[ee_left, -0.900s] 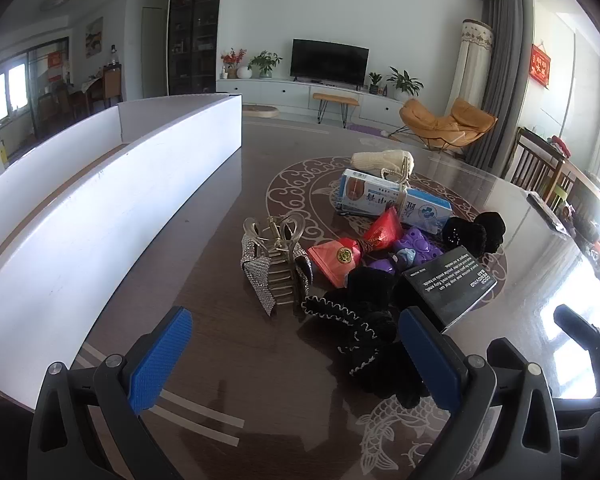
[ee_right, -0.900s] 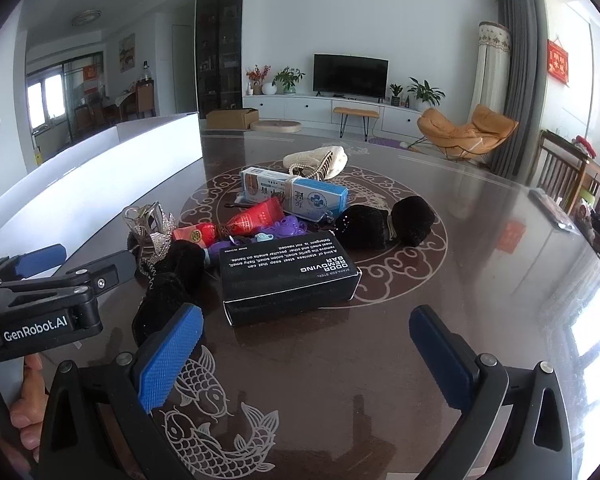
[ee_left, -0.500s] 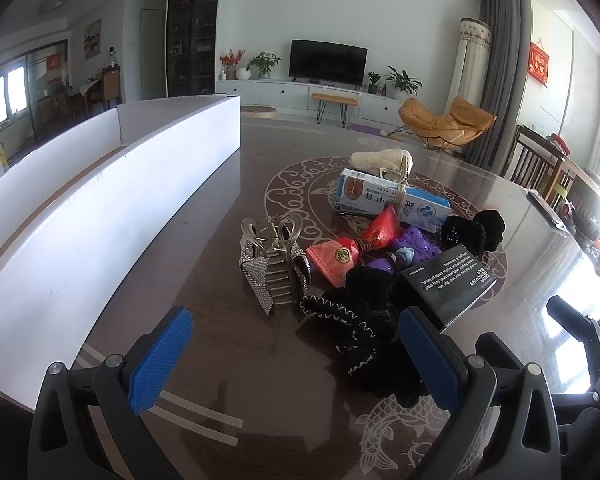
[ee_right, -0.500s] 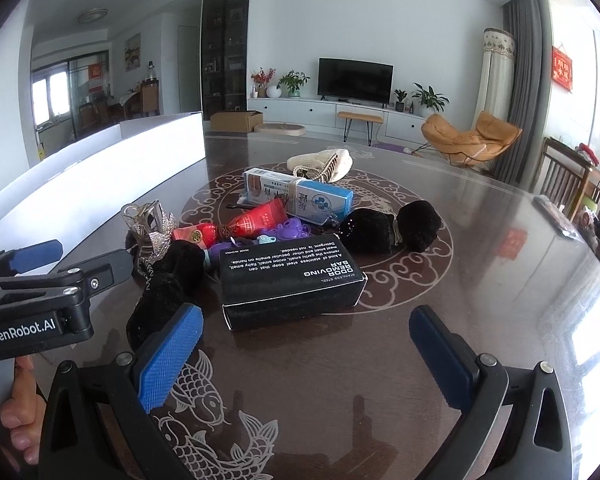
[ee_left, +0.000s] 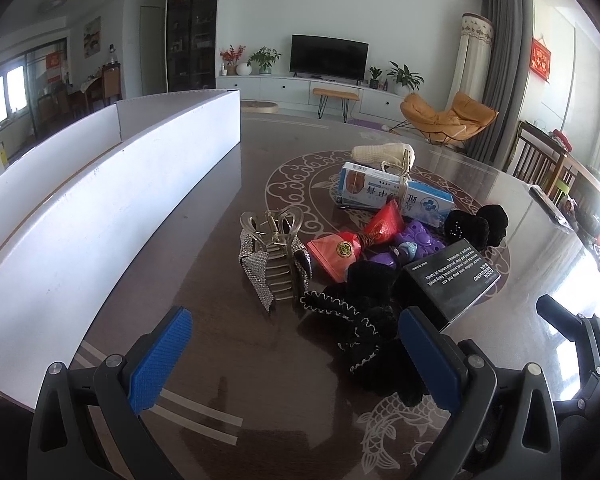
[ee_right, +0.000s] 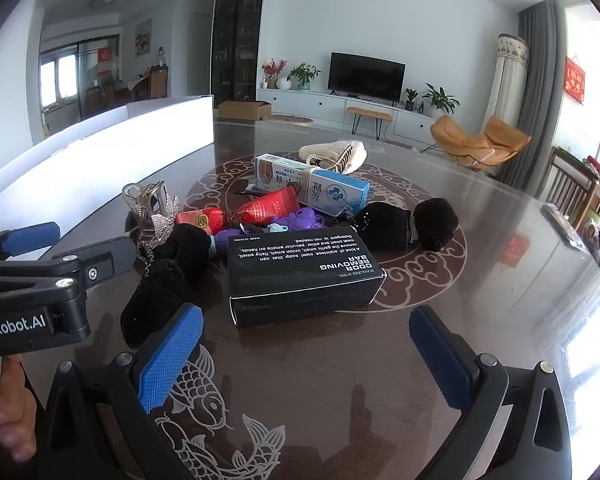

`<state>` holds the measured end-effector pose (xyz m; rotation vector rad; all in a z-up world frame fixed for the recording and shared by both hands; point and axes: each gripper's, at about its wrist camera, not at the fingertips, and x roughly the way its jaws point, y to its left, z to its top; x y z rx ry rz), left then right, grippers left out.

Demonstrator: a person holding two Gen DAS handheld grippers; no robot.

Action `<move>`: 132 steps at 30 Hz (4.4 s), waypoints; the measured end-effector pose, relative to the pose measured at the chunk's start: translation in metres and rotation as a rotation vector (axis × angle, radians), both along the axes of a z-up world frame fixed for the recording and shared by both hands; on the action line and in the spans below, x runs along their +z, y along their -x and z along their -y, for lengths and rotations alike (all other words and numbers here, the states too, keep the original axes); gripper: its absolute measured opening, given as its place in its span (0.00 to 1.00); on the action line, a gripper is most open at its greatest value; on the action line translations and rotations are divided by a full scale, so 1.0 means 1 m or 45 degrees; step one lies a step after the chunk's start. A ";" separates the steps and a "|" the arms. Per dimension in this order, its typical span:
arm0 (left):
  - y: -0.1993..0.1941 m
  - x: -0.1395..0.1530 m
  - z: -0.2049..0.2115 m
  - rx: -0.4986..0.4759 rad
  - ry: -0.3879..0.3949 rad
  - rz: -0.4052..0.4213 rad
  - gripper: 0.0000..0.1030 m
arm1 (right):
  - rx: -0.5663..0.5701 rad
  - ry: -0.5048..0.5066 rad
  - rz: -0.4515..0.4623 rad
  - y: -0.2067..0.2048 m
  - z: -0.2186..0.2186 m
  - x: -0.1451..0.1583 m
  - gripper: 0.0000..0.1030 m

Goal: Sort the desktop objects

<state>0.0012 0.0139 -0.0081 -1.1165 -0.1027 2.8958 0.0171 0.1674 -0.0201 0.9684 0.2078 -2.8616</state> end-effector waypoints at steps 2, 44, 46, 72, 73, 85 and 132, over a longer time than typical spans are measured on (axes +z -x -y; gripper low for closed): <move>0.000 0.000 0.000 0.001 -0.001 0.001 1.00 | -0.008 0.004 0.002 -0.001 -0.001 0.000 1.00; -0.008 0.015 0.001 -0.018 -0.057 -0.025 1.00 | -0.059 0.061 0.009 0.002 -0.010 -0.001 1.00; -0.008 0.015 -0.001 -0.022 -0.049 -0.023 1.00 | -0.062 0.060 0.005 0.001 -0.009 -0.001 1.00; -0.005 0.010 -0.013 -0.056 0.016 -0.016 1.00 | -0.062 0.090 -0.015 -0.002 -0.013 0.001 1.00; -0.005 0.010 -0.012 -0.053 0.012 -0.015 1.00 | -0.060 0.090 -0.012 -0.001 -0.013 0.001 1.00; -0.004 0.009 -0.012 -0.038 0.012 -0.009 1.00 | -0.058 0.092 -0.007 0.000 -0.013 0.000 1.00; 0.002 -0.003 -0.017 -0.069 0.037 0.079 1.00 | -0.054 0.090 0.014 0.001 -0.012 -0.003 1.00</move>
